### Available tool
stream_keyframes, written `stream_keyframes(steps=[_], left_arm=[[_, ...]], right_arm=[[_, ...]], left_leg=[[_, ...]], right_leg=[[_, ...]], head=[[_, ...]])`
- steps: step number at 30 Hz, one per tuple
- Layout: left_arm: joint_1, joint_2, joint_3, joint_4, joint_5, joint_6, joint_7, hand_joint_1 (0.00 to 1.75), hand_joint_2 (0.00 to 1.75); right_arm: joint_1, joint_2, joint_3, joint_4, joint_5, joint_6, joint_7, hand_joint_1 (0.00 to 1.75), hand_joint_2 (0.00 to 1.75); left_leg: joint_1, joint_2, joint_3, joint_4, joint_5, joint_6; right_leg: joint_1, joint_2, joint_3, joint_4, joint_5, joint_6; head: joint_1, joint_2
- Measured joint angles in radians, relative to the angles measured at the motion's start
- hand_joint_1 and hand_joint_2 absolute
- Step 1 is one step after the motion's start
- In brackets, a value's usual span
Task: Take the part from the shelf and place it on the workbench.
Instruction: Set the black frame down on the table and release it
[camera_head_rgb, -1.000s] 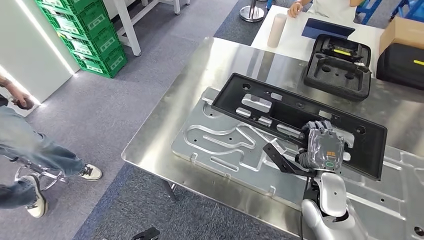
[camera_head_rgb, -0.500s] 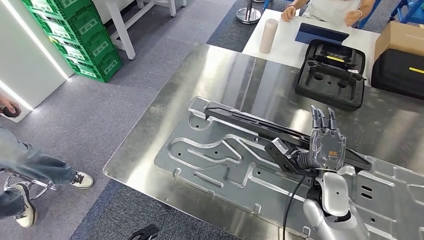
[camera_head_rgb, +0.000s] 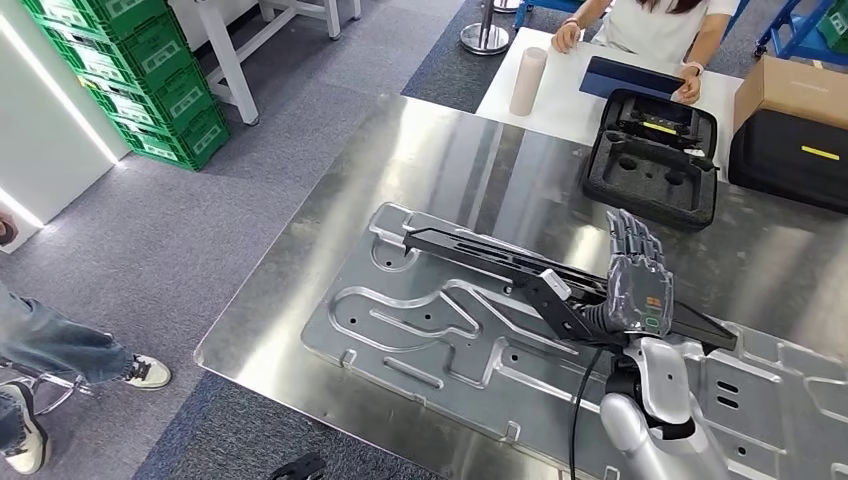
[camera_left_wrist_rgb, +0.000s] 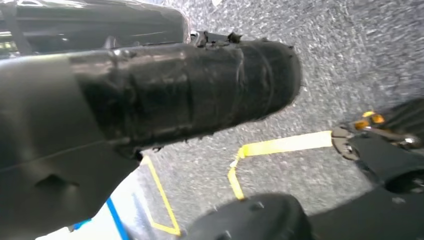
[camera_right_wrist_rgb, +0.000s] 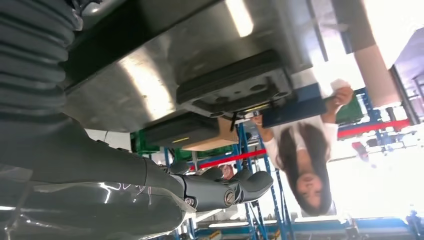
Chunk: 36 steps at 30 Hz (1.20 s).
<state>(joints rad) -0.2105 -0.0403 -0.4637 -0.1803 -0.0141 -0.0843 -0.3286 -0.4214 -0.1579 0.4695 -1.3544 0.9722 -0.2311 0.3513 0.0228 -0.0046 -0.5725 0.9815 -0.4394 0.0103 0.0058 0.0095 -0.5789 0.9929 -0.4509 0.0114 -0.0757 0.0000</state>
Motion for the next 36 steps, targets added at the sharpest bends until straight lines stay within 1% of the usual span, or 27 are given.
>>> stream_keyframes(steps=[1,3,4,5,6,7,8,10,11,14,15,16,17,19,20,21,22,24,25,26,29,30,31,32,34,35,36], left_arm=[[0.0,-0.003,0.0,0.0,0.0,0.0,-0.001,0.0,0.0],[-0.001,-0.011,0.0,0.0,0.0,-0.002,-0.001,0.0,0.0],[0.0,-0.014,0.001,0.0,0.0,-0.003,-0.001,0.0,0.0],[0.0,-0.017,0.001,0.0,0.0,-0.005,-0.001,0.0,0.0],[0.001,-0.019,0.001,0.0,0.0,-0.006,-0.001,0.0,0.0],[0.001,-0.02,0.002,0.001,0.0,-0.008,-0.001,0.0,0.0],[0.001,-0.02,0.002,0.001,0.0,-0.01,-0.002,0.0,0.0],[0.0,-0.02,0.002,0.001,0.0,-0.012,-0.003,0.0,0.0],[0.0,-0.021,0.002,0.001,0.0,-0.012,-0.004,0.0,0.0],[0.0,-0.021,0.003,0.001,0.0,-0.013,-0.005,0.0,0.0],[0.001,-0.021,0.003,0.001,0.0,-0.013,-0.005,0.0,0.0],[0.001,-0.02,0.004,0.001,0.0,-0.013,-0.005,0.0,0.0],[0.001,-0.018,0.004,0.001,0.0,-0.013,-0.004,0.0,0.0],[0.002,-0.011,0.005,0.001,0.0,-0.013,-0.003,0.0,0.0],[0.002,-0.008,0.005,0.001,0.0,-0.013,-0.003,0.0,0.0],[0.002,-0.005,0.005,0.001,0.0,-0.013,-0.002,0.0,0.0],[0.002,-0.003,0.005,0.001,0.0,-0.013,-0.002,0.0,0.0],[0.001,-0.001,0.006,0.001,0.0,-0.013,-0.002,0.0,0.0],[-0.001,0.0,0.007,0.001,0.0,-0.013,-0.003,0.0,0.0],[-0.002,0.0,0.008,0.001,0.0,-0.013,-0.003,0.0,0.0],[-0.001,0.001,0.009,0.001,0.0,-0.016,-0.003,0.0,0.0],[0.0,0.0,0.01,0.001,0.0,-0.017,-0.004,0.0,0.0],[0.0,-0.003,0.011,0.001,0.0,-0.017,-0.004,0.0,0.0],[0.0,-0.006,0.013,0.001,0.0,-0.017,-0.004,0.0,0.0],[0.001,-0.013,0.018,0.001,0.002,-0.014,-0.006,0.0,0.0],[0.002,-0.016,0.021,0.001,0.003,-0.012,-0.008,0.0,0.0],[0.004,-0.018,0.022,0.001,0.005,-0.011,-0.01,0.0,0.0]], right_arm=[[-0.003,-0.001,0.002,-0.002,-0.014,0.01,0.0,0.0,1.75],[-0.008,-0.003,0.004,-0.006,-0.054,0.044,0.0,0.0,1.75],[-0.01,-0.004,0.006,-0.007,-0.077,0.062,0.0,0.0,1.75],[-0.01,-0.006,0.009,-0.009,-0.095,0.076,0.001,0.0,1.75],[-0.01,-0.007,0.011,-0.012,-0.108,0.086,0.002,0.0,1.75],[-0.012,-0.009,0.014,-0.015,-0.114,0.092,0.003,0.0,1.75],[-0.015,-0.01,0.016,-0.018,-0.117,0.094,0.004,0.0,1.75],[-0.025,-0.011,0.021,-0.024,-0.122,0.098,0.005,0.0,1.75],[-0.029,-0.012,0.023,-0.027,-0.127,0.099,0.007,0.0,1.75],[-0.034,-0.015,0.029,-0.034,-0.144,0.109,0.015,0.0,1.75],[-0.036,-0.016,0.03,-0.036,-0.151,0.114,0.017,0.0,1.75],[-0.038,-0.017,0.031,-0.038,-0.159,0.12,0.019,0.0,1.75],[-0.041,-0.017,0.032,-0.039,-0.167,0.125,0.021,0.0,1.75],[-0.044,-0.018,0.037,-0.041,-0.182,0.136,0.025,0.0,1.75],[-0.044,-0.018,0.04,-0.041,-0.188,0.139,0.027,0.0,1.75],[-0.044,-0.018,0.043,-0.041,-0.193,0.142,0.03,0.0,1.75],[-0.044,-0.018,0.046,-0.041,-0.197,0.145,0.033,0.0,1.75],[-0.045,-0.018,0.048,-0.045,-0.202,0.15,0.036,0.0,1.75],[-0.046,-0.02,0.049,-0.047,-0.204,0.151,0.037,0.0,1.75],[-0.048,-0.021,0.05,-0.05,-0.206,0.153,0.037,0.0,1.75],[-0.053,-0.026,0.056,-0.053,-0.216,0.173,0.039,0.0,1.75],[-0.054,-0.029,0.058,-0.055,-0.222,0.183,0.042,0.0,1.75],[-0.055,-0.032,0.06,-0.057,-0.229,0.192,0.046,0.0,1.75],[-0.056,-0.036,0.062,-0.059,-0.238,0.198,0.049,0.0,1.75],[-0.056,-0.041,0.063,-0.067,-0.273,0.203,0.049,0.0,1.75],[-0.054,-0.043,0.063,-0.071,-0.304,0.2,0.042,0.0,1.75],[-0.05,-0.042,0.063,-0.077,-0.342,0.193,0.032,0.0,1.75]], left_leg=[[0.003,0.001,0.001,-0.002,0.002,0.004],[0.003,0.001,0.0,-0.001,0.004,0.007],[0.003,0.001,-0.001,-0.001,0.004,0.007],[0.003,0.001,-0.001,-0.001,0.004,0.007],[0.003,0.0,-0.001,-0.001,0.004,0.006],[0.004,-0.001,0.0,-0.001,0.005,0.006],[0.004,-0.002,0.001,-0.001,0.005,0.005],[0.001,-0.003,-0.002,-0.001,0.008,-0.004],[0.001,-0.002,-0.005,-0.002,0.01,-0.01],[0.003,-0.003,-0.009,-0.009,0.018,-0.03],[0.003,-0.004,-0.013,0.0,0.006,-0.035],[0.003,-0.005,-0.026,0.032,-0.023,-0.038],[0.002,-0.006,-0.046,0.085,-0.062,-0.038],[0.0,-0.006,-0.096,0.226,-0.144,-0.037],[-0.001,-0.006,-0.106,0.268,-0.162,-0.036],[-0.002,-0.006,-0.097,0.273,-0.162,-0.035],[-0.003,-0.006,-0.067,0.234,-0.144,-0.033],[-0.006,-0.007,0.031,0.084,-0.098,-0.025],[-0.007,-0.008,0.068,0.023,-0.082,-0.021],[-0.009,-0.009,0.088,-0.012,-0.073,-0.016],[-0.011,-0.007,0.082,-0.019,-0.051,-0.001],[-0.009,-0.005,0.075,-0.02,-0.041,0.005],[-0.006,-0.004,0.064,-0.022,-0.028,0.01],[-0.004,-0.002,0.051,-0.022,-0.017,0.013],[-0.004,-0.002,0.02,-0.022,0.006,0.016],[-0.005,-0.002,0.005,-0.021,0.016,0.016],[-0.005,-0.002,-0.009,-0.021,0.026,0.015]], right_leg=[[-0.002,-0.002,-0.02,0.044,-0.026,0.007],[-0.01,-0.005,-0.081,0.18,-0.09,0.018],[-0.014,-0.006,-0.11,0.241,-0.109,0.022],[-0.017,-0.007,-0.127,0.271,-0.111,0.024],[-0.02,-0.008,-0.125,0.261,-0.093,0.024],[-0.022,-0.008,-0.103,0.209,-0.059,0.022],[-0.022,-0.008,-0.069,0.134,-0.02,0.018],[-0.019,-0.009,-0.011,0.011,0.024,0.008],[-0.016,-0.009,0.002,-0.016,0.03,0.004],[-0.014,-0.01,0.003,-0.033,0.04,-0.012],[-0.016,-0.012,0.004,-0.042,0.048,-0.018],[-0.017,-0.014,0.004,-0.052,0.057,-0.026],[-0.018,-0.016,0.001,-0.059,0.065,-0.031],[-0.013,-0.016,-0.01,-0.061,0.077,-0.037],[-0.011,-0.016,-0.018,-0.061,0.083,-0.037],[-0.01,-0.015,-0.026,-0.06,0.09,-0.037],[-0.009,-0.014,-0.034,-0.059,0.097,-0.036],[-0.007,-0.012,-0.049,-0.053,0.109,-0.03],[-0.005,-0.011,-0.056,-0.048,0.115,-0.025],[-0.005,-0.01,-0.06,-0.045,0.121,-0.019],[-0.007,-0.009,-0.066,-0.047,0.138,-0.001],[-0.007,-0.009,-0.073,-0.039,0.124,0.005],[-0.008,-0.009,-0.086,-0.01,0.092,0.012],[-0.011,-0.009,-0.106,0.044,0.043,0.018],[-0.015,-0.01,-0.147,0.194,-0.059,0.028],[-0.016,-0.01,-0.155,0.253,-0.084,0.03],[-0.017,-0.01,-0.147,0.279,-0.086,0.029]], head=[[0.002,0.0],[0.005,0.0],[0.005,0.0],[0.005,0.0],[0.005,0.0],[0.005,0.0],[0.005,0.0],[0.005,0.0],[0.004,0.0],[0.004,0.0],[0.003,0.0],[0.002,0.0],[0.002,0.0],[0.0,0.0],[0.0,0.0],[0.0,0.0],[0.0,0.0],[0.0,0.0],[0.001,0.0],[0.001,0.0],[0.003,0.0],[0.004,0.0],[0.006,0.0],[0.008,0.0],[0.011,0.0],[0.011,0.0],[0.011,0.0]])
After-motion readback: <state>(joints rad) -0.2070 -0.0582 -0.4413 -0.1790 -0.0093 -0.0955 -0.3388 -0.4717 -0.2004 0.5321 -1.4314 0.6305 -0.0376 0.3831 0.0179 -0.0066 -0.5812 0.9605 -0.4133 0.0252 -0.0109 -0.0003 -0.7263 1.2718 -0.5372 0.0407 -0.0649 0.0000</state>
